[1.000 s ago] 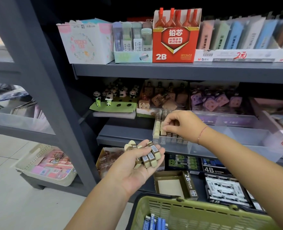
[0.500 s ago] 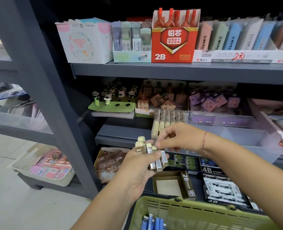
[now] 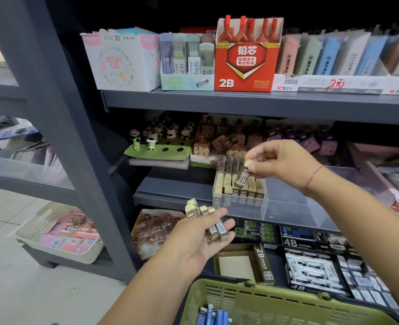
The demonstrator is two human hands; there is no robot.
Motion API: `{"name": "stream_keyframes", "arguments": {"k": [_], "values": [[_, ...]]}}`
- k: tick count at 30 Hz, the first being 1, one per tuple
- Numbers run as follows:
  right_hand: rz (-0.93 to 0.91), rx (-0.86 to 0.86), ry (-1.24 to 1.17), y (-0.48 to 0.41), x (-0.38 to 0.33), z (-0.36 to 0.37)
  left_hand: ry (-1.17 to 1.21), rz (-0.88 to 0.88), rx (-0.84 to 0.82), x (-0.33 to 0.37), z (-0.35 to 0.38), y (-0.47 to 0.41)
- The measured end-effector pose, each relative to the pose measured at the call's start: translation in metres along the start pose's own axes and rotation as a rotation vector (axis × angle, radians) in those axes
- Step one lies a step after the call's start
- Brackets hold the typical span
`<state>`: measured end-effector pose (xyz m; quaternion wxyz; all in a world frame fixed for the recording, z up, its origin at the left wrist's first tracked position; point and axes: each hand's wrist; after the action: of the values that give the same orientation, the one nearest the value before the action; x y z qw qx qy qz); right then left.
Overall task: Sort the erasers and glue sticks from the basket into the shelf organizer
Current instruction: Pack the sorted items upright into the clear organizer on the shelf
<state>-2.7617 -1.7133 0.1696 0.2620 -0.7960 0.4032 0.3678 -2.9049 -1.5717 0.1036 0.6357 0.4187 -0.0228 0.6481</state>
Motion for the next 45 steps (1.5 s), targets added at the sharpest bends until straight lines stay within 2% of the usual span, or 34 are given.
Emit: {"name": "stream_keyframes", "arguments": {"k": [6, 13, 16, 20, 25, 31, 37, 42, 45], "values": [[-0.144, 0.011, 0.386, -0.008, 0.01, 0.021, -0.085, -0.06, -0.01, 0.001, 0.0, 0.004], [-0.174, -0.012, 0.469, -0.005, 0.021, 0.055, -0.103, -0.109, -0.026, 0.001, 0.001, 0.007], [-0.134, -0.018, 0.421, -0.004, 0.024, 0.058, -0.094, -0.086, -0.023, 0.0, 0.002, 0.006], [-0.16, -0.073, 0.521, -0.002, 0.03, 0.059, -0.036, -0.051, -0.01, 0.0, 0.005, 0.004], [-0.176, -0.118, 0.53, 0.0, 0.027, 0.051, -0.009, -0.027, 0.007, -0.001, 0.006, 0.002], [-0.132, -0.129, 0.473, 0.006, 0.023, 0.039, 0.003, -0.012, 0.007, -0.002, 0.006, 0.001], [-0.126, -0.056, 0.351, 0.017, 0.018, 0.03, 0.003, 0.004, -0.021, -0.002, 0.006, 0.001], [-0.125, -0.34, 0.085, 0.037, 0.012, 0.036, -0.077, 0.046, -0.108, -0.003, 0.007, 0.002], [-0.063, -0.38, -0.069, 0.043, 0.013, 0.036, -0.162, 0.083, -0.155, -0.005, 0.007, 0.003]]}}
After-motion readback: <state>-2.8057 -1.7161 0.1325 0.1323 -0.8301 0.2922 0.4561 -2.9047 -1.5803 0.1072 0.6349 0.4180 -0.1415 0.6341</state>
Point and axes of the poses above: each hand's wrist, its own y-axis away from the middle knuckle, its own z-axis out of the palm, x = y × z, and after that the axes turned 11 degrees about y, right-handed
